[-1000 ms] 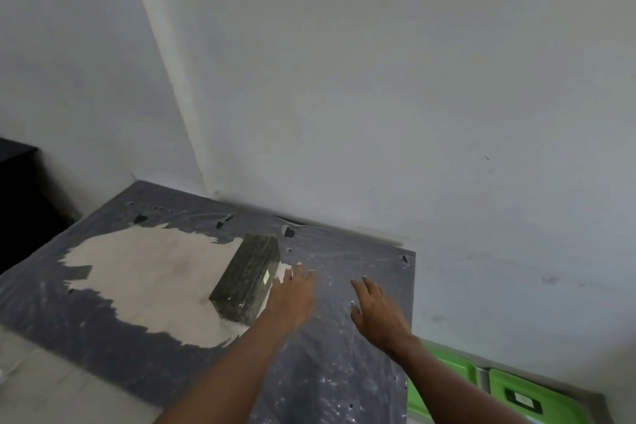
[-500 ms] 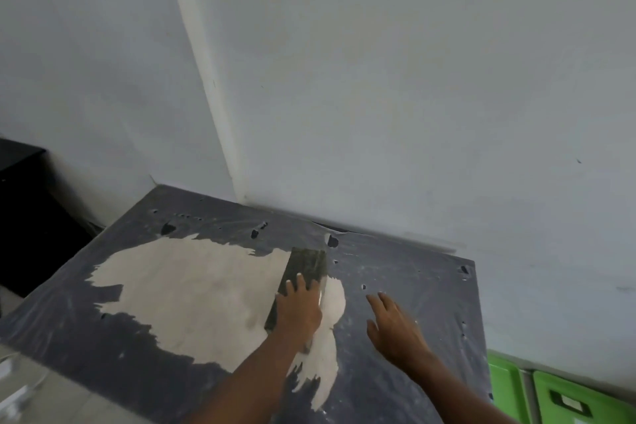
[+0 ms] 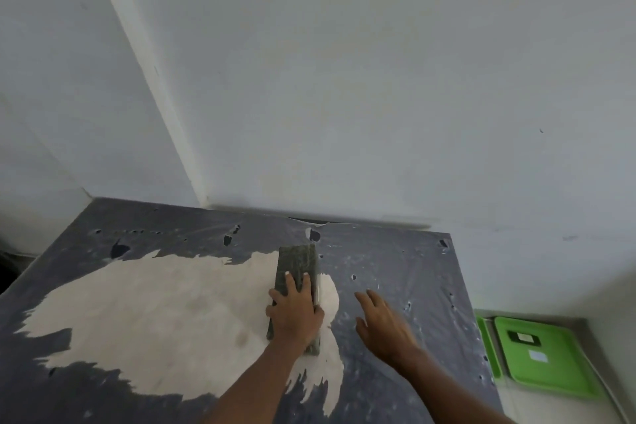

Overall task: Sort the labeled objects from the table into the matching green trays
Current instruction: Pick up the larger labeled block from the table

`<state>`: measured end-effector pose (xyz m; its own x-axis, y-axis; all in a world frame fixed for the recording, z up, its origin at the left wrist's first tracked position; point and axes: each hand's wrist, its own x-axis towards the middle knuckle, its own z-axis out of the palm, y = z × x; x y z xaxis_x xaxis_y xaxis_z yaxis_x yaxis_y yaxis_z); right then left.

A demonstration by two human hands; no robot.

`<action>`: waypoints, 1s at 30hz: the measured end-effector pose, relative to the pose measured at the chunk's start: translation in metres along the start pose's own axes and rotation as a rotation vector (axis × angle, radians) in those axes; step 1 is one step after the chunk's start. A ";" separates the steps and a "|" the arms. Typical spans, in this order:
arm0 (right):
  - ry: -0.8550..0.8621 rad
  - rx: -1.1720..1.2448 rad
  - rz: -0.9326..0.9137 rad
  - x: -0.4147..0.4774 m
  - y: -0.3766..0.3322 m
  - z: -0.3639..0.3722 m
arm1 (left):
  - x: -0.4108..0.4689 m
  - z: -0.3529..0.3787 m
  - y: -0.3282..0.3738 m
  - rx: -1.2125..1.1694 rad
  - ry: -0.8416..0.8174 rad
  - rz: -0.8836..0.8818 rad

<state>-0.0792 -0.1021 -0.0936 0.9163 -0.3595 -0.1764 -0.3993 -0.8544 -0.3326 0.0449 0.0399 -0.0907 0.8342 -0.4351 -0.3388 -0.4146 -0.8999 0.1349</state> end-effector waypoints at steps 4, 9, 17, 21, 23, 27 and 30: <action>0.053 0.020 -0.009 -0.003 0.005 -0.013 | 0.003 -0.002 0.014 -0.203 0.055 0.061; 0.065 0.064 -0.020 -0.010 0.018 -0.028 | -0.010 0.006 0.052 -0.433 0.062 0.109; -0.052 0.171 0.063 -0.038 0.047 -0.012 | -0.046 0.042 0.089 -0.664 -0.008 0.066; -0.020 0.202 0.054 -0.043 0.051 -0.001 | -0.048 0.045 0.089 -0.703 0.004 0.067; 0.004 0.239 0.071 -0.043 0.050 0.001 | -0.047 0.044 0.086 -0.724 -0.001 0.066; -0.051 0.207 0.065 -0.043 0.044 0.008 | -0.045 0.042 0.075 -0.822 0.026 0.001; -0.048 0.151 0.072 -0.042 0.033 0.018 | -0.040 0.040 0.066 -0.824 0.026 -0.029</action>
<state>-0.1315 -0.1083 -0.1133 0.8840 -0.3965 -0.2475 -0.4674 -0.7595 -0.4524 -0.0303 -0.0016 -0.1057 0.8528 -0.4031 -0.3321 -0.0018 -0.6381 0.7699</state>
